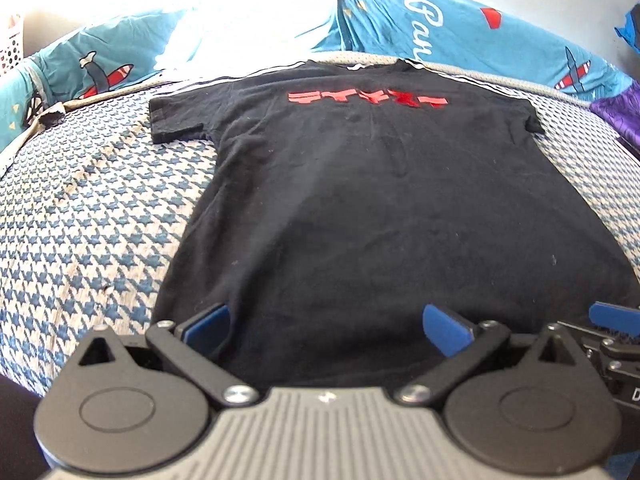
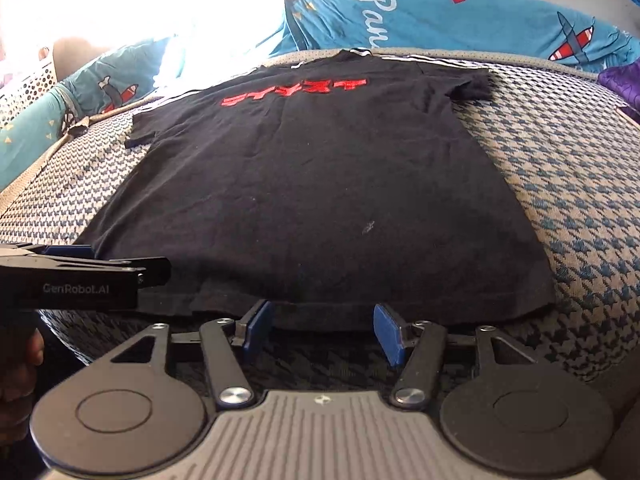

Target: Fold clothes

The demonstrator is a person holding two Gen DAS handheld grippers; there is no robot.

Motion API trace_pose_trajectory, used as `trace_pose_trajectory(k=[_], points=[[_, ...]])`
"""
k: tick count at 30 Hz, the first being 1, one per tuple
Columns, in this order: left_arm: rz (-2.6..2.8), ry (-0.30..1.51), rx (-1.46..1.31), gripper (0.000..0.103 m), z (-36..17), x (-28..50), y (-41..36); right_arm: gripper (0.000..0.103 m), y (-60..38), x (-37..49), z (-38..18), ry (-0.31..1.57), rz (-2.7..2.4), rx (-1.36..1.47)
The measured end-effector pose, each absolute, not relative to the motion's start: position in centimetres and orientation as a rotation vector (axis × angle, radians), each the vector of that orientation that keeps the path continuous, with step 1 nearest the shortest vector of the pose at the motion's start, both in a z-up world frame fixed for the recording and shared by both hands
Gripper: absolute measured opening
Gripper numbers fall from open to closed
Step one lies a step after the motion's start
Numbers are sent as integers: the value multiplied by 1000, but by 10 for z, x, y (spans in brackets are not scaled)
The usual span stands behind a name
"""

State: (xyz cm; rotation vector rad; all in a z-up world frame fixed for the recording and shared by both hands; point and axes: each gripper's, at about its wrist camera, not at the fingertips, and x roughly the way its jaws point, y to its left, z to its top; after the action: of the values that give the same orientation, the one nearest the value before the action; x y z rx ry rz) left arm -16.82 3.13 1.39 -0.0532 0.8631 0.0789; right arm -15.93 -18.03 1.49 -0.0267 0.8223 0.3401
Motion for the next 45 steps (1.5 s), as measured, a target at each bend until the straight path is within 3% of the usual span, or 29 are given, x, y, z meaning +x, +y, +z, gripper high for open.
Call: trace_pose_trajectory(k=[19,29,38,45], points=[[141,830,-182,103,39,-62,112,55,-215,-39,49,783,388,-64],[166,845,-242,93,31,-16,142,42,-254,19,48,824,284,140],[155,875,-282,93,19,9,148,42,-263,52,37,848,256,226],[145,909,-369,85,9,22,164,42,-258,66,27,871,243,222]])
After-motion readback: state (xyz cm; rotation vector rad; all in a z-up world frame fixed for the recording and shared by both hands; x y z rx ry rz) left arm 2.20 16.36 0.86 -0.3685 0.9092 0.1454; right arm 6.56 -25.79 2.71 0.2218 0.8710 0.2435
